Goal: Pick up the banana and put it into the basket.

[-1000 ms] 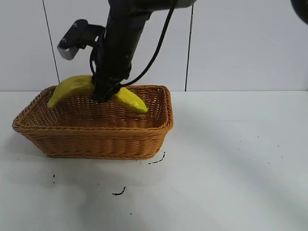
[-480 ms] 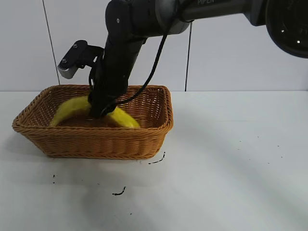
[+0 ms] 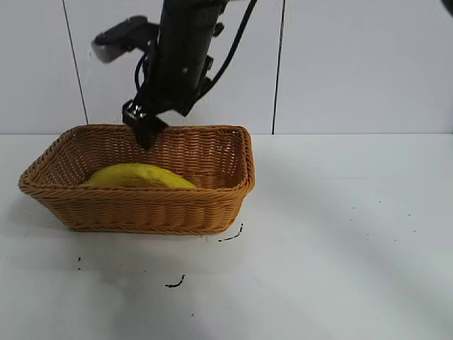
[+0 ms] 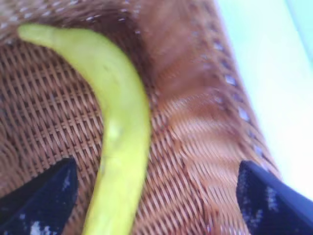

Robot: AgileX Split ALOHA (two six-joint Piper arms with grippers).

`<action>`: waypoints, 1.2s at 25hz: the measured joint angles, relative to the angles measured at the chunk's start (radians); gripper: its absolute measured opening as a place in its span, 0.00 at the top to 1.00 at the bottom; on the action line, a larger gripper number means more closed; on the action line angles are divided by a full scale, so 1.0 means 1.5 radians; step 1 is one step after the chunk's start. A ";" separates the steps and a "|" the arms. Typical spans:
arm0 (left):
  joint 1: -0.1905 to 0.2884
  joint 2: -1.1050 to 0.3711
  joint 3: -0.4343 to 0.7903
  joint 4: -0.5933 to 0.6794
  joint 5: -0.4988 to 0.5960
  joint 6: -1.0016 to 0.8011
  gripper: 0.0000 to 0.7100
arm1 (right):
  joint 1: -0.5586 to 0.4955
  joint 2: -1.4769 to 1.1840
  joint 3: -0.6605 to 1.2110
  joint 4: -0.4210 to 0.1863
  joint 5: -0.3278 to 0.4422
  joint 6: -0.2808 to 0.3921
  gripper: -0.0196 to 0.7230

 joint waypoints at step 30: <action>0.000 0.000 0.000 0.000 0.000 0.000 0.02 | -0.338 -0.121 0.172 0.015 0.029 0.005 0.12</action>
